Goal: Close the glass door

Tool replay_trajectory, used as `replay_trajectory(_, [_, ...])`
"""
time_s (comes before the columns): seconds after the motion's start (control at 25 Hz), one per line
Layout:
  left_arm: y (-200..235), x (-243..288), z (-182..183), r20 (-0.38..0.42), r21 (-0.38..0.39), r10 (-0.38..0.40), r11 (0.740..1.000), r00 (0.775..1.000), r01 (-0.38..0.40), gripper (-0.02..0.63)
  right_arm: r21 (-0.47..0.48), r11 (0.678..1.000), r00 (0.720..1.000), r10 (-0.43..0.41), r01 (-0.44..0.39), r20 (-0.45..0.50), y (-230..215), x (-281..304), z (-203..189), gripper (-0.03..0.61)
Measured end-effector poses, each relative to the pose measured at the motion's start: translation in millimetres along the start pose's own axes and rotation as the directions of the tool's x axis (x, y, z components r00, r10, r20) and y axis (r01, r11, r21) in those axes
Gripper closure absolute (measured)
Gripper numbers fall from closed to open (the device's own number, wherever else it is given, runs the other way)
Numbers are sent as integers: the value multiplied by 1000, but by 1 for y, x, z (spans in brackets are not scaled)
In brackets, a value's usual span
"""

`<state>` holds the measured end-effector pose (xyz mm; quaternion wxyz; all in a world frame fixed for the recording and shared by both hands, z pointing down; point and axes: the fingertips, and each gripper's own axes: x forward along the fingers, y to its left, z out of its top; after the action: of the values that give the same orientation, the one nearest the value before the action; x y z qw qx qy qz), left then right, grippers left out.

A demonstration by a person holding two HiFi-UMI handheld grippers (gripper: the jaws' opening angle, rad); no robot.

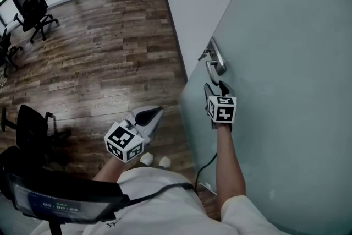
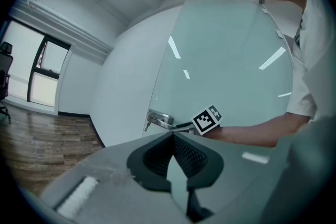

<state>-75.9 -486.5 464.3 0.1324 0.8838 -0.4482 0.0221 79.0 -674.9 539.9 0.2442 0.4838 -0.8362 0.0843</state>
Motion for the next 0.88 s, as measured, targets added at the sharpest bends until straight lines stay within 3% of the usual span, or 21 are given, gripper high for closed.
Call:
replay_trajectory(0.32, [4, -6, 1, 7, -6, 33, 999, 999, -33, 614, 8, 1000, 999, -8, 9, -34, -4, 22, 4, 355])
replay_trajectory(0.44, [4, -8, 2, 12, -12, 44, 999, 999, -43, 614, 23, 999, 999, -37, 38, -37, -15, 26, 6, 474])
replay_trajectory(0.88, [7, -16, -3, 4, -21, 57, 998, 998, -57, 614, 14, 1000, 999, 10, -10, -34, -10, 34, 16, 482])
